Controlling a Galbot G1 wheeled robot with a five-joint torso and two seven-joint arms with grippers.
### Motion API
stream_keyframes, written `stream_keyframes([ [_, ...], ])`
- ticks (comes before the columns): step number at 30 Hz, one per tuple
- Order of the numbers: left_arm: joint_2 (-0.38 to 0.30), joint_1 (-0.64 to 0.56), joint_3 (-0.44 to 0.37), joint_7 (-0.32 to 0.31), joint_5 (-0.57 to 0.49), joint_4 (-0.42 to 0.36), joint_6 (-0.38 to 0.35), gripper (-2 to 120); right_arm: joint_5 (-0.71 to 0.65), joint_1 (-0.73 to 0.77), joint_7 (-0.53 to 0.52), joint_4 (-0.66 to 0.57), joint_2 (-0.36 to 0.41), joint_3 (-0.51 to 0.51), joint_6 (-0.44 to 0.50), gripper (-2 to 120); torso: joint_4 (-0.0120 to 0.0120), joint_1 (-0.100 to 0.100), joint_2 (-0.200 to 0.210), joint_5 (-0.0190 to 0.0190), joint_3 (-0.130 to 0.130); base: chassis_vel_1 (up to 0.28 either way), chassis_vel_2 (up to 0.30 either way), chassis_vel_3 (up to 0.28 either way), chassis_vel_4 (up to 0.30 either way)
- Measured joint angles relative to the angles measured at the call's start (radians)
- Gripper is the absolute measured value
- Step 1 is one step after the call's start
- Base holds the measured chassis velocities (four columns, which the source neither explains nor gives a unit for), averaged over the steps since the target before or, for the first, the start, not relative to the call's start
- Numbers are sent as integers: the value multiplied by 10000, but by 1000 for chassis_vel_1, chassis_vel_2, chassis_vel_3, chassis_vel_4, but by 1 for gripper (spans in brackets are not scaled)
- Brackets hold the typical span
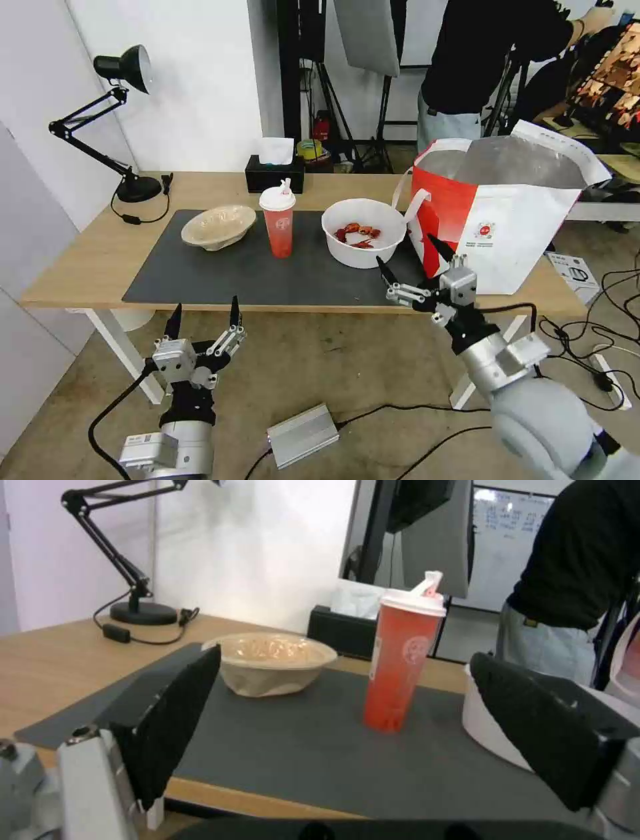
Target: Pick up the trash from the table and place it into the takeout bag.
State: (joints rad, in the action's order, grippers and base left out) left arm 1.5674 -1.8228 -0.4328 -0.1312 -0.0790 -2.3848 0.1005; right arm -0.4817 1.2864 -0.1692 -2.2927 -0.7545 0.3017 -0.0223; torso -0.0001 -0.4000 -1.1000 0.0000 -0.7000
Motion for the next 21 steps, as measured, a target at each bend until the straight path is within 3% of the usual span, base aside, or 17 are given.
stream_keyframes([
  [10,133,-18,-15,22,18,-6,27,100,-1076,-2471,495,782,1127,-1142,-143,100,0,0,0,0,0,0,0,0,0],
  [15,186,-21,-64,61,82,26,45,100,-1744,-4278,773,1348,1601,-2360,-1061,100,0,0,1,0,0,0,0,0,0],
  [21,242,-31,-118,62,186,22,101,100,-2118,-6370,1140,2166,1589,-3859,-2040,100,2,-1,1,1,0,0,0,0,0],
])
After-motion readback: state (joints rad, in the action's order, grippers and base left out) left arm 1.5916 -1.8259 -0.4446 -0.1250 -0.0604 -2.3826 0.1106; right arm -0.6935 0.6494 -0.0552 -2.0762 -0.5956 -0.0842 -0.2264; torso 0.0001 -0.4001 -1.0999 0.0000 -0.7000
